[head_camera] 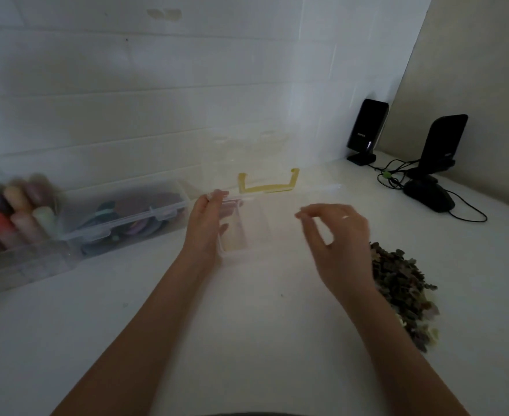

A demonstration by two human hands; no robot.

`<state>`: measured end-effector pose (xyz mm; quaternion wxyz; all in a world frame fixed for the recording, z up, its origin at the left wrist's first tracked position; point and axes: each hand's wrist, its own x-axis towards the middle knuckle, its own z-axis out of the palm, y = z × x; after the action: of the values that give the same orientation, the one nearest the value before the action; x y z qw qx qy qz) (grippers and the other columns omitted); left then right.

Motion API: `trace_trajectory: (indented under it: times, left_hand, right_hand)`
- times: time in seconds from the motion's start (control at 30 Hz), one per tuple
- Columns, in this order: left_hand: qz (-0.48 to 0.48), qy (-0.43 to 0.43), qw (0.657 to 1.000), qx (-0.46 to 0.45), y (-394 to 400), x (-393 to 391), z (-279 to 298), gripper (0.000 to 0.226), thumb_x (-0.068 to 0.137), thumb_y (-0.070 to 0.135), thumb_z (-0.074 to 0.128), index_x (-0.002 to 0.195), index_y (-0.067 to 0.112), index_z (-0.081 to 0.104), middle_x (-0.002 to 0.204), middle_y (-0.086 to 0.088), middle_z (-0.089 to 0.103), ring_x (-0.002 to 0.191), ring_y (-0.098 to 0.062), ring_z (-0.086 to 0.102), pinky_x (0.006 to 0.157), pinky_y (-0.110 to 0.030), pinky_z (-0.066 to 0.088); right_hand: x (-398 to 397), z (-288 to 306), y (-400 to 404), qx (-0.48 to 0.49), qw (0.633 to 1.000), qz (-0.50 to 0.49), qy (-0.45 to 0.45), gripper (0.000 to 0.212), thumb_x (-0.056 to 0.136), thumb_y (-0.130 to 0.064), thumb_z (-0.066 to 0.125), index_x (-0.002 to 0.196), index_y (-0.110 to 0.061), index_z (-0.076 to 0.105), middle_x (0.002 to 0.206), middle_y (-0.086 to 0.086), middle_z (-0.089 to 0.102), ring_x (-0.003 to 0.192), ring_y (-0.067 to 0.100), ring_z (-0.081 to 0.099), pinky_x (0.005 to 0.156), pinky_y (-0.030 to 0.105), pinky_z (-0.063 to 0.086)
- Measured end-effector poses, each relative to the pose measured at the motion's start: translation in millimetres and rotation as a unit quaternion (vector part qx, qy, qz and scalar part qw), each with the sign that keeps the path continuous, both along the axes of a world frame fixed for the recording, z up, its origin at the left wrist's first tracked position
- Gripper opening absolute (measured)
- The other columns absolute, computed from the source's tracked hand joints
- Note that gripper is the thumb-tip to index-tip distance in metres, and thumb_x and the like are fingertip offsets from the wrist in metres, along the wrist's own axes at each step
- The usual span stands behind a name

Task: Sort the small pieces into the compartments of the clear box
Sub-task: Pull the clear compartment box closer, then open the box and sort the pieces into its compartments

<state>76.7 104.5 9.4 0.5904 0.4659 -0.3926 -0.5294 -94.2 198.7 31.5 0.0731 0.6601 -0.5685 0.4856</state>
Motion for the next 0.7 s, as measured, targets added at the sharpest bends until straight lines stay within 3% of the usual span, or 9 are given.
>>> trace_trajectory:
  times: [0.13,0.23,0.37,0.43,0.5,0.53,0.6,0.7]
  left_hand:
    - [0.006,0.005,1.0,0.003,-3.5,5.5,-0.1,0.016,0.094,0.035,0.049,0.084,0.025,0.056,0.074,0.013,0.071,0.082,-0.006,0.059,0.07,-0.027,0.04]
    - [0.014,0.008,1.0,0.007,-5.9,8.5,0.3,0.015,0.093,0.035,0.05,0.084,0.025,0.055,0.073,0.013,0.071,0.08,-0.005,0.059,0.069,-0.027,0.04]
    - [0.02,0.006,1.0,0.002,-7.1,10.5,0.8,0.012,0.092,0.035,0.051,0.085,0.026,0.054,0.087,0.004,0.069,0.078,-0.005,0.059,0.069,-0.027,0.04]
    - [0.019,0.004,1.0,-0.003,-6.2,10.9,0.0,0.013,0.093,0.035,0.051,0.083,0.026,0.054,0.092,0.001,0.068,0.079,-0.006,0.058,0.07,-0.027,0.04]
    - [0.018,0.002,1.0,-0.004,-5.6,11.0,-0.3,0.013,0.093,0.034,0.051,0.083,0.026,0.055,0.095,-0.001,0.068,0.081,-0.007,0.058,0.071,-0.028,0.04]
    - [0.018,0.001,1.0,-0.004,-5.6,11.0,-0.2,0.013,0.093,0.034,0.05,0.084,0.026,0.055,0.097,-0.002,0.068,0.082,-0.008,0.058,0.072,-0.028,0.04]
    - [0.018,0.002,1.0,0.0,-6.2,11.1,0.3,0.012,0.093,0.034,0.051,0.084,0.026,0.055,0.101,-0.003,0.068,0.086,-0.01,0.059,0.073,-0.029,0.041]
    - [0.02,0.0,1.0,0.0,-6.4,10.9,-0.4,0.014,0.093,0.034,0.05,0.083,0.026,0.055,0.101,-0.004,0.068,0.084,-0.009,0.059,0.072,-0.028,0.041]
  right_hand:
    - [-33.4,1.9,7.0,0.038,0.985,-0.167,-0.021,0.017,0.091,-0.025,0.055,0.077,-0.017,0.062,0.066,-0.003,0.062,0.064,0.02,0.054,0.077,0.032,0.034]
    - [-47.5,-4.4,8.1,0.139,0.962,-0.235,-0.015,0.025,0.091,-0.029,0.049,0.072,-0.016,0.058,0.061,-0.003,0.058,0.064,0.021,0.054,0.083,0.033,0.029]
    - [-51.4,-9.5,8.0,0.239,0.935,-0.258,0.058,0.023,0.09,-0.033,0.046,0.093,-0.022,0.067,0.083,-0.004,0.063,0.092,0.019,0.053,0.096,0.04,0.023]
    - [-51.4,-12.8,8.2,0.336,0.905,-0.242,0.098,0.027,0.091,-0.035,0.045,0.11,-0.027,0.062,0.11,-0.004,0.064,0.117,0.018,0.048,0.11,0.053,0.009]
    - [-53.6,-18.7,6.6,0.386,0.888,-0.22,0.119,0.028,0.093,-0.029,0.045,0.117,-0.024,0.059,0.126,-0.004,0.056,0.128,0.017,0.041,0.11,0.062,-0.004]
    - [-54.9,-20.7,5.8,0.382,0.894,-0.207,0.112,0.029,0.093,-0.024,0.045,0.119,-0.022,0.058,0.13,-0.003,0.054,0.129,0.018,0.041,0.111,0.06,-0.004]
    - [-57.6,-22.4,3.9,0.35,0.921,-0.164,0.052,0.037,0.091,-0.011,0.049,0.126,-0.019,0.056,0.133,0.003,0.053,0.125,0.021,0.045,0.114,0.047,0.013]
    - [-58.9,-22.3,3.4,0.31,0.944,-0.107,-0.02,0.046,0.084,0.006,0.05,0.125,-0.012,0.057,0.127,0.011,0.056,0.116,0.024,0.051,0.099,0.03,0.036]
